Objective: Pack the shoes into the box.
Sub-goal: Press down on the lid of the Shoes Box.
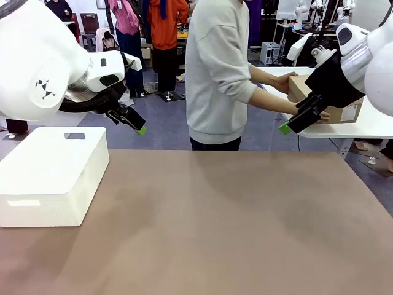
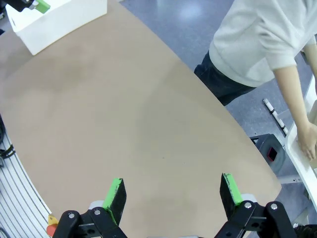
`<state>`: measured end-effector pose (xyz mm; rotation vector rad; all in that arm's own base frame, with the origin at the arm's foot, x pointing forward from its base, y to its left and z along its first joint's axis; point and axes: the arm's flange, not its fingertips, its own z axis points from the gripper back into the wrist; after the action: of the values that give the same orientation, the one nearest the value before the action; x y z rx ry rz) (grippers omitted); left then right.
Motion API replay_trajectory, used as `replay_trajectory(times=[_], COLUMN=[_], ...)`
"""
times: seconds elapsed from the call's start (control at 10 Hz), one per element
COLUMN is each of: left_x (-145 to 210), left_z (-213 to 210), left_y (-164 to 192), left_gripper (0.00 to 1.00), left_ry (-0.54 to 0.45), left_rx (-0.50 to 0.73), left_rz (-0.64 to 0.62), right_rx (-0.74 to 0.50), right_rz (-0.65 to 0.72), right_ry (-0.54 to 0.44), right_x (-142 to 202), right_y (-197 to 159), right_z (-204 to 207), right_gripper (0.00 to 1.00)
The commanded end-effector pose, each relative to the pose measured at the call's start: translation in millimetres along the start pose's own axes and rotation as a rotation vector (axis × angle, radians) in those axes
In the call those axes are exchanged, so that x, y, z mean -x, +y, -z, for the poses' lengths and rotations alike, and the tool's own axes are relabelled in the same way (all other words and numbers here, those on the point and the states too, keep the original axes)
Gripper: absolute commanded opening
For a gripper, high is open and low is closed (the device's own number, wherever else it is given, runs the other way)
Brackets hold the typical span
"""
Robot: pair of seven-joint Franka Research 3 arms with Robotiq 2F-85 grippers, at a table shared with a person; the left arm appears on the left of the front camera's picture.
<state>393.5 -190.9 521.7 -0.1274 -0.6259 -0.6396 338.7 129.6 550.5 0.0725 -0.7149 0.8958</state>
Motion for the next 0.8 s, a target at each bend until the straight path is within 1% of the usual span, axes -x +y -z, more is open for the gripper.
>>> replay_trajectory(times=[0.0, 0.7], left_x=[0.3, 0.3], left_z=[-0.6, -0.6], left_y=[0.6, 0.6], left_gripper=[1.00, 1.00], left_ry=[0.002, 0.002], left_rx=[0.001, 0.001], left_rz=[-0.001, -0.001], right_rx=[0.008, 0.008], right_rz=[0.017, 0.017], right_ry=[0.008, 0.008], right_x=[0.0, 0.0], right_y=[3.3, 3.3], right_z=[0.4, 0.4], right_gripper=[1.00, 1.00])
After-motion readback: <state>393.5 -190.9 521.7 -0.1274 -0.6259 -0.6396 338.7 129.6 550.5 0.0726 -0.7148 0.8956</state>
